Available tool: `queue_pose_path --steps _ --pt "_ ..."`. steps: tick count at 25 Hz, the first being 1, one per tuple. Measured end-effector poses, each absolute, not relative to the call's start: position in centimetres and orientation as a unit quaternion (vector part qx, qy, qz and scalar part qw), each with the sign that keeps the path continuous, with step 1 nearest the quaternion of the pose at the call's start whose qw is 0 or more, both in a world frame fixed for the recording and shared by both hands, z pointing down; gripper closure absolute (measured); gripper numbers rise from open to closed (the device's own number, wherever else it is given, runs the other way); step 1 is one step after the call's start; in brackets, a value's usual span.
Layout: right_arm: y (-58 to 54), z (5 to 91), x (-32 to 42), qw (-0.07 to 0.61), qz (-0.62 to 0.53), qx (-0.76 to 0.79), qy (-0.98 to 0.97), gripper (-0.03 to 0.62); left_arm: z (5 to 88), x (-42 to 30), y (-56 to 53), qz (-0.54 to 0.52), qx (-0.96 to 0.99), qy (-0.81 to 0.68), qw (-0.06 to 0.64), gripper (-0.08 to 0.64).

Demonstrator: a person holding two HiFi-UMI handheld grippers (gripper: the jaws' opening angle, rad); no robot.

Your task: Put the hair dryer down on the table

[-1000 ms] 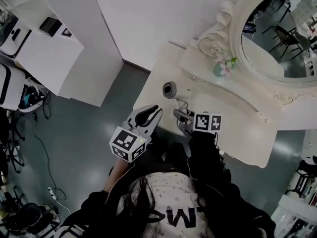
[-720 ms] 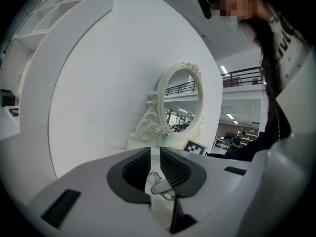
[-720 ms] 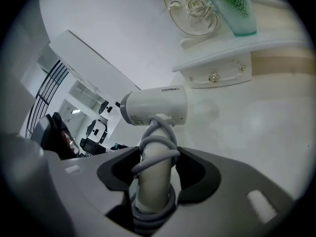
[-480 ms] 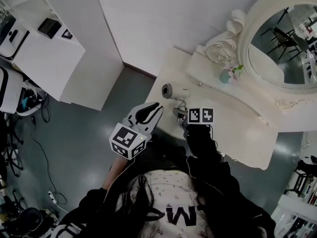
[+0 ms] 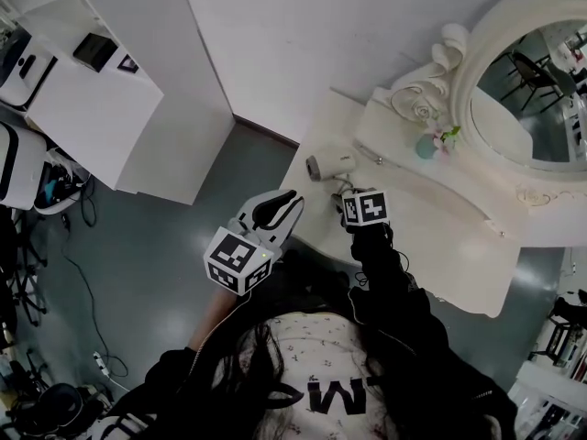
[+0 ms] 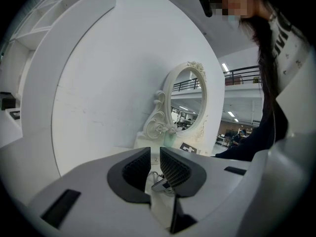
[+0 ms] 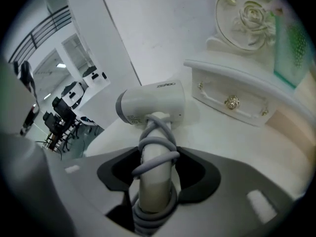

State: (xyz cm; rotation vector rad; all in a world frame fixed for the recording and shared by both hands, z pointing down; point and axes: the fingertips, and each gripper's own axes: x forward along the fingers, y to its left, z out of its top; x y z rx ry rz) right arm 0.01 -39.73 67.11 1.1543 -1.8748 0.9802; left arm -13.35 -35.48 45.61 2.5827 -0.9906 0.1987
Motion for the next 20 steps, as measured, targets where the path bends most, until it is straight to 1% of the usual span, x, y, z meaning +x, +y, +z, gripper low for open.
queue_pose_path --steps 2,6,10,15,20 --pt "-40.1 67.4 0.3 0.369 0.366 0.450 -0.726 0.360 45.7 -13.6 -35.5 0.073 0.915 -0.351 0.184 0.502" --pt "-40.8 67.5 0.3 0.353 0.366 0.462 -0.726 0.359 45.8 -14.1 -35.9 0.077 0.914 -0.352 0.184 0.502" --pt "-40.8 67.5 0.3 0.351 0.356 0.469 -0.729 0.359 45.8 -14.1 -36.1 0.078 0.916 -0.348 0.184 0.502" --pt "-40.9 67.5 0.2 0.354 0.342 0.475 -0.730 0.359 45.7 -12.9 -35.8 0.075 0.922 -0.330 0.187 0.502" --pt "-40.9 67.7 0.2 0.372 0.313 0.486 -0.726 0.356 45.1 -11.3 -35.1 0.073 0.931 -0.309 0.181 0.502"
